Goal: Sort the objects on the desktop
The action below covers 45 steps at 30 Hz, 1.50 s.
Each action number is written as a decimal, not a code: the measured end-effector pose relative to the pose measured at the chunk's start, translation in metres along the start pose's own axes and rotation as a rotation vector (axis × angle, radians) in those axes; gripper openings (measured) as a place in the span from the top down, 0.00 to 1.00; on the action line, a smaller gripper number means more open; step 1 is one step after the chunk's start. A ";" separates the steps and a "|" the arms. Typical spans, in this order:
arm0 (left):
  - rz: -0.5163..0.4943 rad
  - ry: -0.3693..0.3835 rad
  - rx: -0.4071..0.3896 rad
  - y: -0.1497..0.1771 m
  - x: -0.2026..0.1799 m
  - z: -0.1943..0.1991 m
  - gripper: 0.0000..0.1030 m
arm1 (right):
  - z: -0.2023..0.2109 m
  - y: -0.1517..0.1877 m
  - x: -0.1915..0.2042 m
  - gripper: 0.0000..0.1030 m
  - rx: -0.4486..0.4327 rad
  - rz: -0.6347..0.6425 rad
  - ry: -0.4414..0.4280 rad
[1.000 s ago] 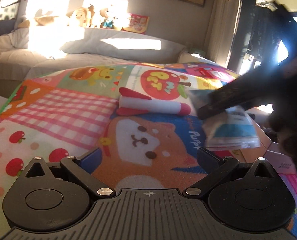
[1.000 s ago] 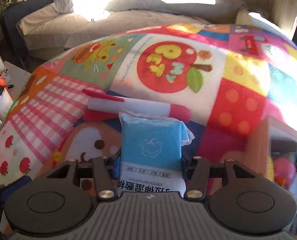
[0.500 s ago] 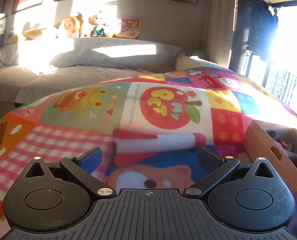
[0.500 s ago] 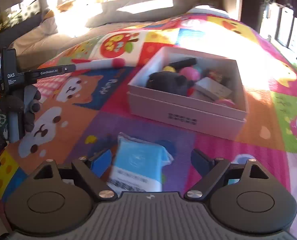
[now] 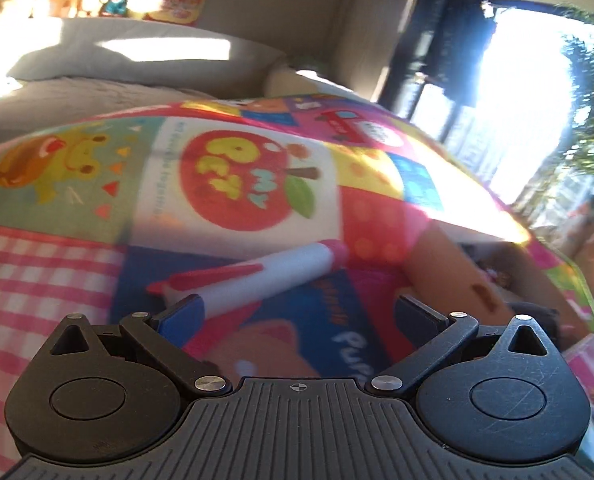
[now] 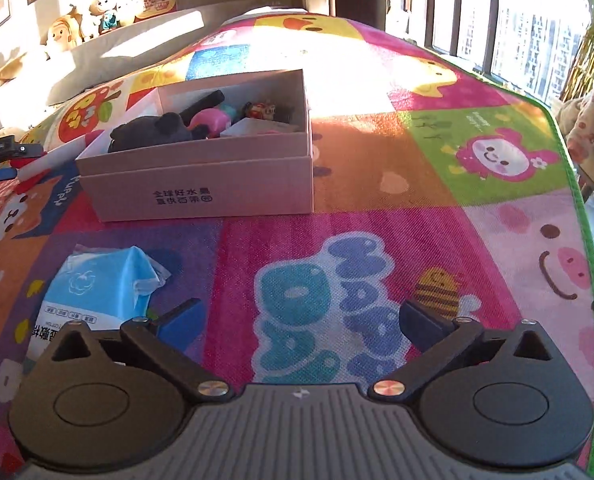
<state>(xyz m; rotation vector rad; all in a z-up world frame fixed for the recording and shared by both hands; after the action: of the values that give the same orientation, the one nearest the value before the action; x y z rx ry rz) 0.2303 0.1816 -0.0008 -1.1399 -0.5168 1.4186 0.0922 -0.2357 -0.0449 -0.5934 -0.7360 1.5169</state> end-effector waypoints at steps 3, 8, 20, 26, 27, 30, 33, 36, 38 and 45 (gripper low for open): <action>-0.112 -0.019 -0.058 0.000 -0.019 0.016 0.00 | -0.004 0.008 0.003 0.00 -0.012 -0.002 0.006; -0.326 -0.342 -0.038 -0.007 -0.003 -0.008 0.00 | -0.005 0.009 0.006 0.00 -0.027 0.019 0.011; -0.360 -0.255 0.096 0.011 -0.022 -0.043 0.54 | -0.006 0.010 0.007 0.00 -0.035 0.018 0.015; -0.353 -0.232 0.081 0.043 -0.074 0.009 0.72 | -0.005 0.010 0.006 0.00 -0.041 0.007 0.007; -0.345 -0.227 0.079 0.051 -0.082 0.020 0.72 | -0.005 0.010 0.006 0.00 -0.042 0.005 0.006; -0.278 -0.215 0.096 0.076 -0.104 0.052 0.72 | -0.005 0.010 0.006 0.00 -0.042 0.003 0.003; -0.221 -0.178 0.127 0.103 -0.128 0.084 0.74 | -0.006 0.010 0.007 0.00 -0.039 0.014 0.005; -0.208 -0.108 0.155 0.127 -0.157 0.111 0.74 | -0.004 0.011 0.009 0.00 -0.043 0.022 -0.012; -0.197 -0.058 0.173 0.140 -0.174 0.124 0.66 | -0.003 0.012 0.010 0.00 -0.042 0.024 -0.018; -0.187 -0.054 0.094 0.130 -0.190 0.140 0.18 | -0.002 0.015 0.013 0.00 -0.027 0.052 -0.016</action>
<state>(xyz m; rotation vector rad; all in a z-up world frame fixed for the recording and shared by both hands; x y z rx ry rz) 0.0153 0.0190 0.0135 -0.9549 -0.5738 1.3009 0.0822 -0.2227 -0.0567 -0.6256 -0.7595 1.5638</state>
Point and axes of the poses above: each gripper's, at about its wrist camera, not at the fingertips, and z roughly against the way its jaws point, x to its left, y to its underside, the point moved 7 cm from there along -z, roughly the way its jaws point, and after that the axes turned 4 degrees about -x, right-handed, at the moved point
